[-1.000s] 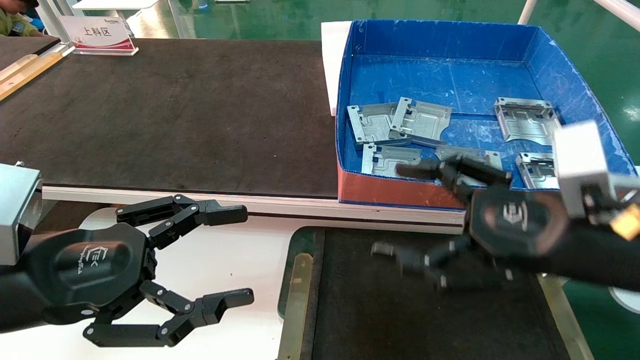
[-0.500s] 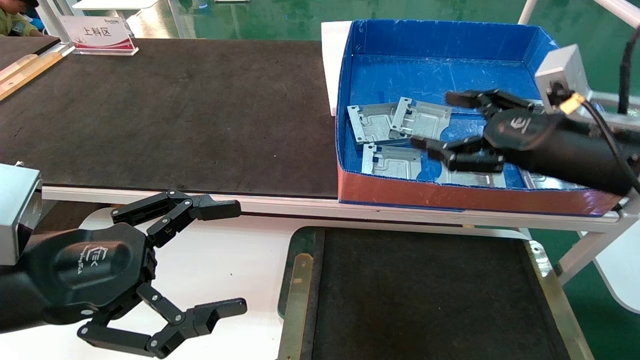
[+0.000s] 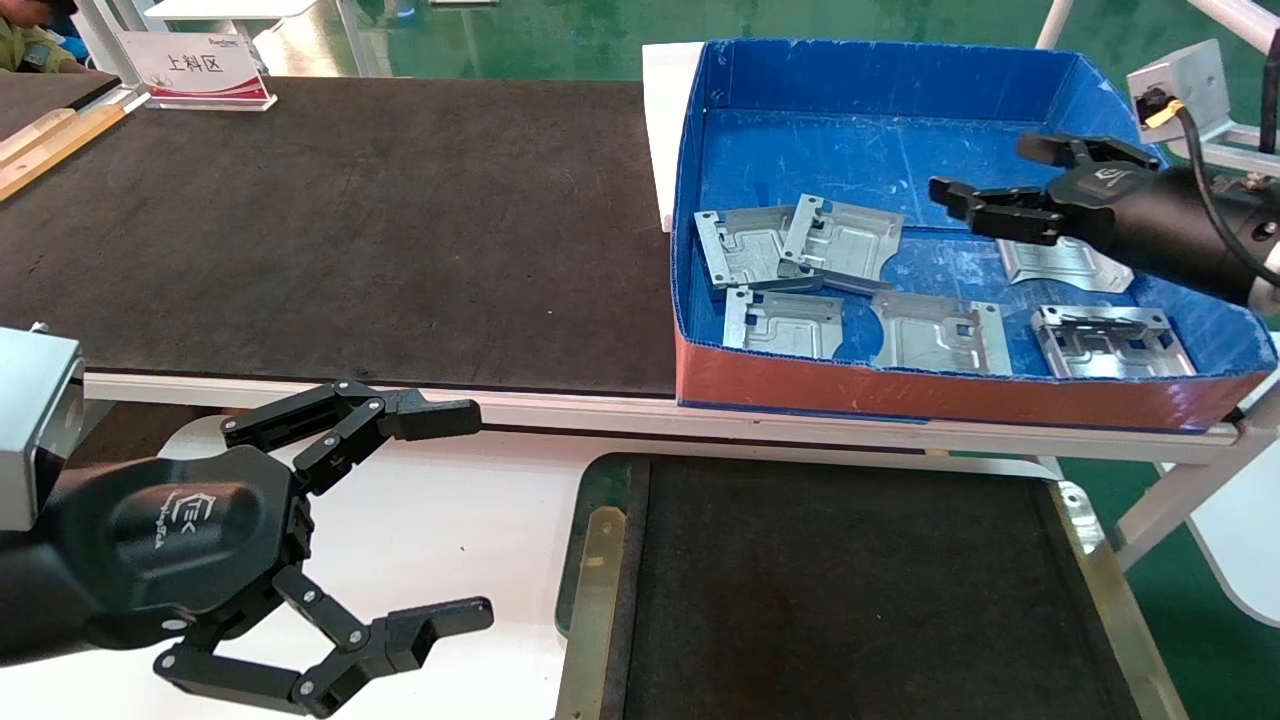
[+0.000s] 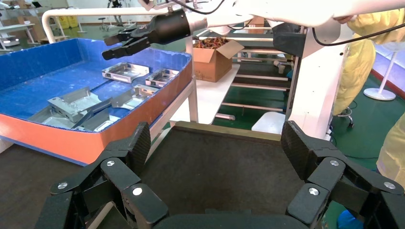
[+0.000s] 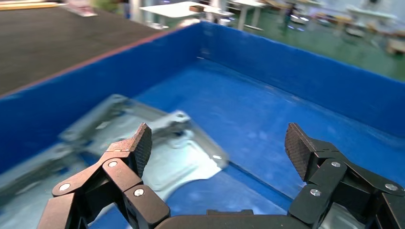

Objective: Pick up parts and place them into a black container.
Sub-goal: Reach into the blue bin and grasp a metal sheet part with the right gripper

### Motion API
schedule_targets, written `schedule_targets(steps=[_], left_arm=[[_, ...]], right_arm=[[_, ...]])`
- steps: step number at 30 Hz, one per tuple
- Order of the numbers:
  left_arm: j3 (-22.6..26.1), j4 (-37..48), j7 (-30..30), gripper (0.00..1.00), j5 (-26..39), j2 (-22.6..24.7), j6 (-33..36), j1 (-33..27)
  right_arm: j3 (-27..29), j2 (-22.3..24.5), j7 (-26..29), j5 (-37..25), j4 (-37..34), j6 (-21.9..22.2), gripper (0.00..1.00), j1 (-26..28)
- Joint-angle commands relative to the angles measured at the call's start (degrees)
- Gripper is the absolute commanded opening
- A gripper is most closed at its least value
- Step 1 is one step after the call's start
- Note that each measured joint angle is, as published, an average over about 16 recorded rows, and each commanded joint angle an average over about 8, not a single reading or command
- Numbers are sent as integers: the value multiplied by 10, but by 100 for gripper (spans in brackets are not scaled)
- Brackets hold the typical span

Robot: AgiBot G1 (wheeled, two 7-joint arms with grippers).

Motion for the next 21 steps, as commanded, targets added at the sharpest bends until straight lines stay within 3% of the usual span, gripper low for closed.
schedule_targets(steps=[1,12,21], left_arm=[[0,0,0,100,0,0,0,0],[0,0,0,100,0,0,0,0],[0,0,0,100,0,0,0,0]], right_arm=[[1,-9,-7,-2,-33,17,100,13],[-10,-49,11,-24,-140,120,100,58],[-55,-76,84,-89,-196,146,100,108]])
